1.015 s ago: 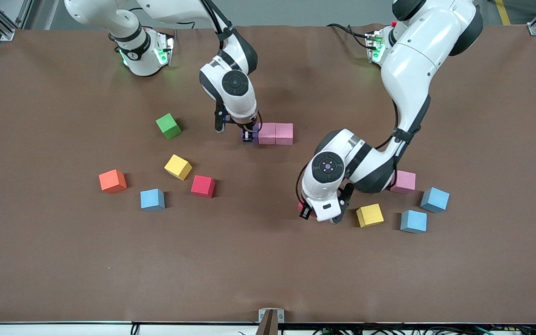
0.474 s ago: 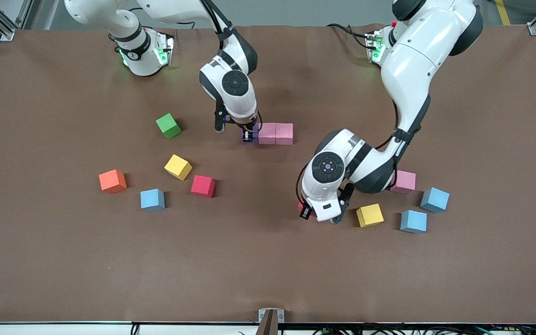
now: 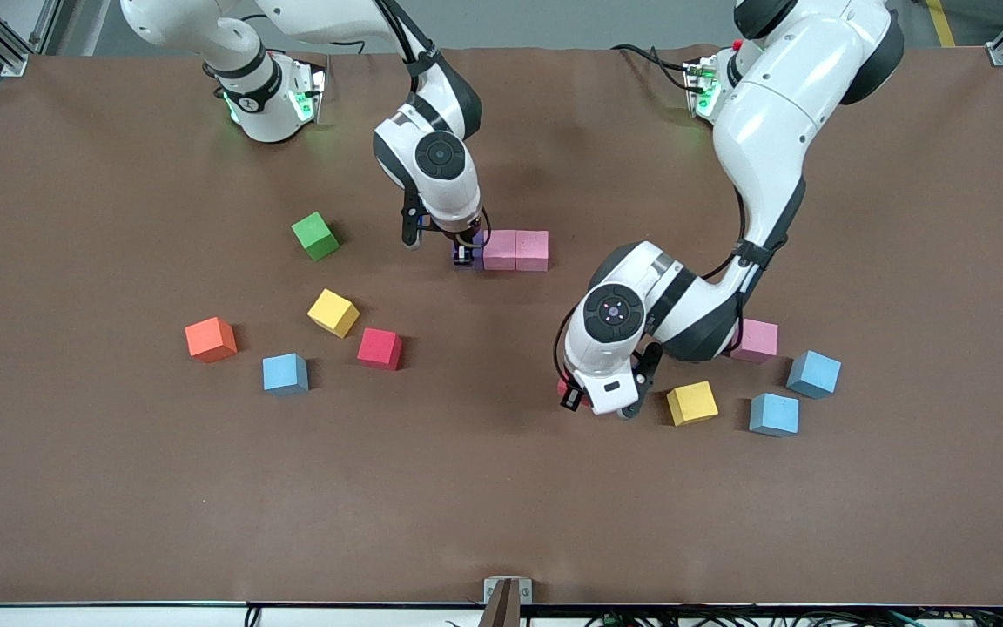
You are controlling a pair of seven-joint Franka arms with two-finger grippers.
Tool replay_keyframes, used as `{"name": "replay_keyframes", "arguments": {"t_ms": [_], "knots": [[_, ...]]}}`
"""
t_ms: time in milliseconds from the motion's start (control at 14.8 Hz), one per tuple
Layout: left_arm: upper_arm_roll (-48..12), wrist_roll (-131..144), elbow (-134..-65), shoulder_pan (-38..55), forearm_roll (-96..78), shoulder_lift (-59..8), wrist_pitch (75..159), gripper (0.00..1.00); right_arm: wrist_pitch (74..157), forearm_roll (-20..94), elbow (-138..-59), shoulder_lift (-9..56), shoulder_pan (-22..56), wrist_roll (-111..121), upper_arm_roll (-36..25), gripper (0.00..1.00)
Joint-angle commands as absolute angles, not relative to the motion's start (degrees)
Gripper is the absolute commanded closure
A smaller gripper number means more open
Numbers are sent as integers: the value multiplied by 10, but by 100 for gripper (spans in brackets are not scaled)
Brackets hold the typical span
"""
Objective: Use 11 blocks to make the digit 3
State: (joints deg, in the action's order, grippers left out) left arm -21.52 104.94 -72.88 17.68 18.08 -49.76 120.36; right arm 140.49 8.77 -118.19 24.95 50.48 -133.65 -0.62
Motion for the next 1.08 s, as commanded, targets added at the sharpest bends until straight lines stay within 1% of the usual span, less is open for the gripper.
{"name": "replay_keyframes", "arguments": {"t_ms": [0, 203, 338, 541, 609, 677, 744, 879, 1015], "knots": [[-215, 1045, -735, 177, 190, -490, 1200, 59, 1404, 98, -1175, 258, 512, -1345, -10, 62], [-215, 1045, -734, 177, 191, -490, 1200, 59, 1403, 98, -1175, 258, 512, -1345, -10, 61], [-215, 1044, -734, 177, 190, -490, 1200, 59, 1401, 98, -1175, 258, 512, -1345, -10, 51], [-215, 1044, -734, 177, 190, -490, 1202, 59, 1400, 98, -1175, 258, 512, -1345, -10, 45], [-215, 1044, -734, 177, 190, -490, 1202, 59, 1400, 98, -1175, 258, 512, -1345, -10, 40], [-215, 1044, -734, 177, 190, -490, 1202, 59, 1400, 98, -1175, 258, 512, -1345, -10, 31], [-215, 1044, -734, 177, 190, -490, 1202, 59, 1400, 98, -1175, 258, 512, -1346, -10, 18], [-215, 1044, -734, 177, 190, -490, 1202, 59, 1399, 98, -1175, 258, 512, -1346, -10, 13], [-215, 1044, -734, 177, 190, -490, 1202, 59, 1398, 98, -1175, 258, 512, -1348, -10, 2]]}}
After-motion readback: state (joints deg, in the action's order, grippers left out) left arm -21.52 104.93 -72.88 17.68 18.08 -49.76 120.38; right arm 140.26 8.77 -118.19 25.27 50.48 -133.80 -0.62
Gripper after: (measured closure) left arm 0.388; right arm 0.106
